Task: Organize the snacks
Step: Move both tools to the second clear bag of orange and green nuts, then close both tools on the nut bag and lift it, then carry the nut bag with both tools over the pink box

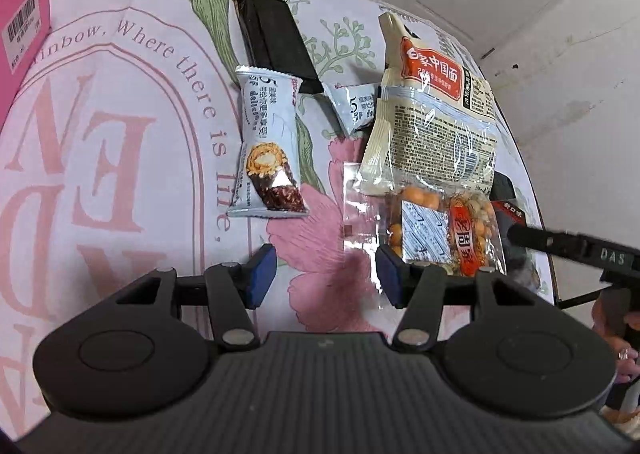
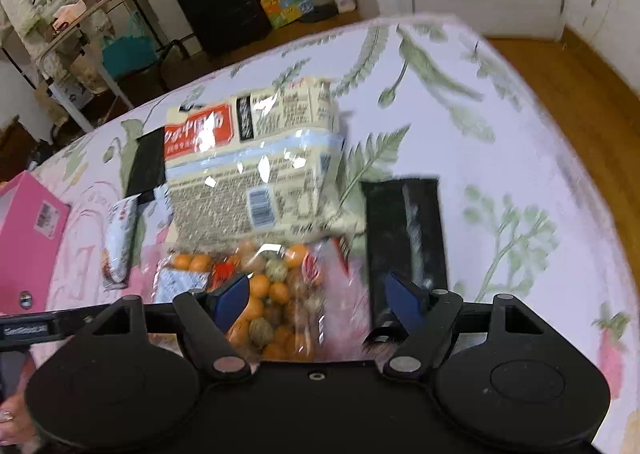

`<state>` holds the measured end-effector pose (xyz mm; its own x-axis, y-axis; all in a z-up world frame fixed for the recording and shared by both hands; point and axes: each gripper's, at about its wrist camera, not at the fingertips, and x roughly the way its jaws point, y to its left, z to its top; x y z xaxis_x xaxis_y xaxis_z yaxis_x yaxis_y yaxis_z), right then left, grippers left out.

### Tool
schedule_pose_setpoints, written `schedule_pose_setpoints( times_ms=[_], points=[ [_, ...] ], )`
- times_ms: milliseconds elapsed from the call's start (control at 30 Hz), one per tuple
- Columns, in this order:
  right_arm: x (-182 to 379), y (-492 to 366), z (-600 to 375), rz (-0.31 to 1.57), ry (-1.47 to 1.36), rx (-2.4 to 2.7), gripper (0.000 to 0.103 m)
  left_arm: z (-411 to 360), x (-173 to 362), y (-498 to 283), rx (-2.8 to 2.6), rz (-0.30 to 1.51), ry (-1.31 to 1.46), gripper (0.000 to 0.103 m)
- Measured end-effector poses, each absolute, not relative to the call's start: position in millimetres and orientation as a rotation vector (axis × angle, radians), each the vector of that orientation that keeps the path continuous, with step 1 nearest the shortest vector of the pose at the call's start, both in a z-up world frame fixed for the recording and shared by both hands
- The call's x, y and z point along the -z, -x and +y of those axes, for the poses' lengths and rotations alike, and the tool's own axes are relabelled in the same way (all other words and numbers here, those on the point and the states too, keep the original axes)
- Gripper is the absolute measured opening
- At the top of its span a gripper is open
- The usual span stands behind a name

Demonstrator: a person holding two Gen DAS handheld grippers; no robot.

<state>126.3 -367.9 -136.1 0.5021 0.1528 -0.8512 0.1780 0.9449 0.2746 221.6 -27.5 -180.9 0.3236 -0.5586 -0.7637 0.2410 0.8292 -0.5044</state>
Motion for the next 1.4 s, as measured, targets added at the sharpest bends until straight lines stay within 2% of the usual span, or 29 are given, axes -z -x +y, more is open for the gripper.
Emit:
schedule_pose_setpoints(
  times_ms=[233,367,500,600,933,1400],
  points=[
    [164.5,-135.8,-354.8,1.127,-0.411,-0.125,0.082,-39.9,185.8,-228.6,0.587,1.158,0.434,0.053],
    [172.9,-139.9,-351.7,1.097,-0.432,-0.136,0.08,-54.1,193.4,-229.3,0.605,1.187,0.502,0.057],
    [169.0,-135.8,-347.2,1.095,-0.411,-0.156,0.067,-72.2,186.0,-219.9,0.616,1.15,0.383,0.057],
    [169.3,-134.3,-347.0,1.116,-0.468,-0.187,0.063,-75.0,188.2,-217.1,0.659,1.203,0.427,0.059],
    [154.7,-127.9,-309.4,1.164,-0.393,-0.208,0.062,-53.3,177.2,-201.2,0.565,1.318,0.423,0.059],
    [125.6,-103.7,-263.6,1.209,-0.408,-0.326,0.063,5.5,123.3,-150.0,0.525,1.319,0.359,0.059]
  ],
)
